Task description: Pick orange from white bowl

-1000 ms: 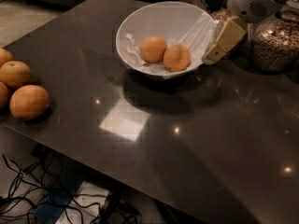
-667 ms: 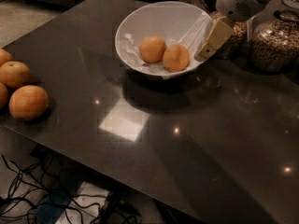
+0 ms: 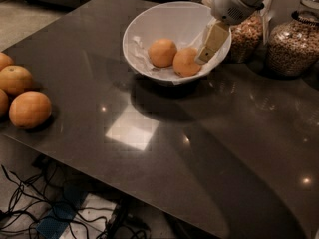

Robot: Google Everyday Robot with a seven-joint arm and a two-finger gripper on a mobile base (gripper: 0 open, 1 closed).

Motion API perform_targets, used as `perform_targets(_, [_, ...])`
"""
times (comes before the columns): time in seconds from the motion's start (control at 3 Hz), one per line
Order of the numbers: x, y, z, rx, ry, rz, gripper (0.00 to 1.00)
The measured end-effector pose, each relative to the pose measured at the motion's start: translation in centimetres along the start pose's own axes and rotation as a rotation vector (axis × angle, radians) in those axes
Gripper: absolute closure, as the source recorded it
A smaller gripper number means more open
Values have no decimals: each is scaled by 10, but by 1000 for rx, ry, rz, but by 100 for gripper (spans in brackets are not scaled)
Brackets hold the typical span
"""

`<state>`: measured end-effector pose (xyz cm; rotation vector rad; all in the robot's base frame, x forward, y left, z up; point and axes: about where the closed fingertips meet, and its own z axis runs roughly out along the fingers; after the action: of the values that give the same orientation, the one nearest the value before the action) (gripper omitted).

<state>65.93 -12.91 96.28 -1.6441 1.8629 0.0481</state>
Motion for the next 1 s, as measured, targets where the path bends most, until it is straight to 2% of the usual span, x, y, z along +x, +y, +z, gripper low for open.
perform_targets(0.33, [3, -6, 21, -32, 5, 7, 0])
perform_targets(1.0, [7, -5, 48, -92, -12, 26, 16])
